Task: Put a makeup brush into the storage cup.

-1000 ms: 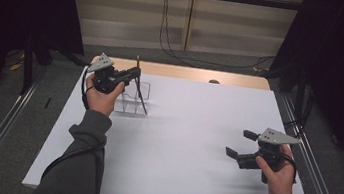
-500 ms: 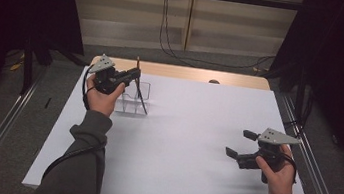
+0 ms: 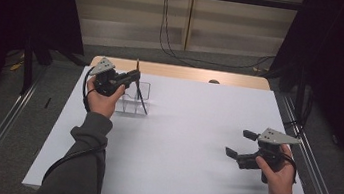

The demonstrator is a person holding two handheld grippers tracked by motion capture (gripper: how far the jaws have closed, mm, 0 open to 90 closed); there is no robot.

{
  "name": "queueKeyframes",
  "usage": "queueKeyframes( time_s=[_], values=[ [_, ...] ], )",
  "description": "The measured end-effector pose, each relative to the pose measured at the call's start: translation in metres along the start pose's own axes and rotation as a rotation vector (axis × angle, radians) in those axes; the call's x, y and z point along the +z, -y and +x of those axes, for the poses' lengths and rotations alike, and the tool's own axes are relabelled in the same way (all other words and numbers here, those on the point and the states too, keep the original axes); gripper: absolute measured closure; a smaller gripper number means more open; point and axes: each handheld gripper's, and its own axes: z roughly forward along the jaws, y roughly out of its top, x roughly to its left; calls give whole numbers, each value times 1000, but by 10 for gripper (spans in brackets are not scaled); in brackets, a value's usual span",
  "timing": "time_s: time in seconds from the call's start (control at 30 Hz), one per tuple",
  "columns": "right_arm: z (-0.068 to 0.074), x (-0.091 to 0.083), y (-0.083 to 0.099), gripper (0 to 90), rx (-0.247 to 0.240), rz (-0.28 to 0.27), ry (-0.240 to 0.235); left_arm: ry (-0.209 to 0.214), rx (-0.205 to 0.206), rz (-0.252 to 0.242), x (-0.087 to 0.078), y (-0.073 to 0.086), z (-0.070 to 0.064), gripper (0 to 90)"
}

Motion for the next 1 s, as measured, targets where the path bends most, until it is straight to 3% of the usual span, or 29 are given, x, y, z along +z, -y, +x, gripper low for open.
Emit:
queueKeyframes(
  time_s=[0.47, 0.6, 0.77, 0.8, 1.0],
  values=[
    [1, 1, 1, 41, 1, 2, -4, -23, 3, 23, 2, 9, 0, 836],
    [1, 2, 2, 41, -2, 4, -11, -11, -8, 20, 4, 13, 0, 836],
    [2, 3, 2, 41, 2, 8, -14, -25, -6, 29, 4, 14, -1, 836],
    [2, 3, 2, 41, 3, 8, -13, -10, -2, 30, 5, 15, 0, 836],
    [2, 3, 2, 41, 1, 6, -13, -34, 5, 38, 6, 17, -1, 836]
  ],
)
